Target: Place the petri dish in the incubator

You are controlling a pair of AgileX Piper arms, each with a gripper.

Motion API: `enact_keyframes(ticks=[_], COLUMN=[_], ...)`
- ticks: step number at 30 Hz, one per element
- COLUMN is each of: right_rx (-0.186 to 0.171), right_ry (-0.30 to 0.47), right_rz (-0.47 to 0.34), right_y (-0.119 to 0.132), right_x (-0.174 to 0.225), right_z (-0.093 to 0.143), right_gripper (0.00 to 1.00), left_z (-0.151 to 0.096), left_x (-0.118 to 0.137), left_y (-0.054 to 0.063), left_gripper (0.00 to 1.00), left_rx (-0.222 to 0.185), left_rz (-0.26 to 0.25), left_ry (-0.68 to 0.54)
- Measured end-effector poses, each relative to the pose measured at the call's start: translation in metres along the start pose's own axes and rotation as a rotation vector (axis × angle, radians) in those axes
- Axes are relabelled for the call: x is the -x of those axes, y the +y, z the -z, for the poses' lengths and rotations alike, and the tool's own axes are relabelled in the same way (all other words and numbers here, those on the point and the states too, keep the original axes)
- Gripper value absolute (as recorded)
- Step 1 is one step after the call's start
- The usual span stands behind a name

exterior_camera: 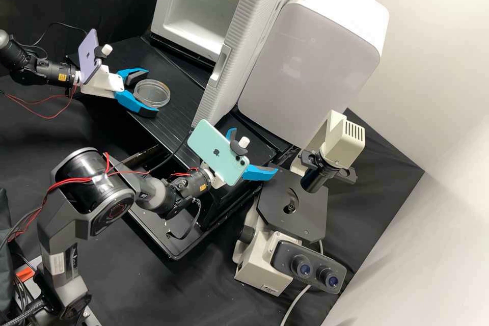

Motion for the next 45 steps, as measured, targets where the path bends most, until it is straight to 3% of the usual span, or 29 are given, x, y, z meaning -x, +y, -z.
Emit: enact_keyframes(ticks=[23, 45], right_rx=[0.000, 0.000], right_ry=[0.000, 0.000], right_rz=[0.000, 0.000], right_y=[0.0000, 0.0000], right_x=[0.0000, 0.0000], right_z=[0.0000, 0.0000], right_gripper=[1.00, 1.00], left_z=[0.0029, 0.0029], left_x=[0.0002, 0.0011], left_y=[0.0013, 0.0006], left_gripper=[0.00, 0.00], left_rx=[0.033, 0.030], left_rz=[-0.017, -0.021], left_ry=[0.031, 0.030])
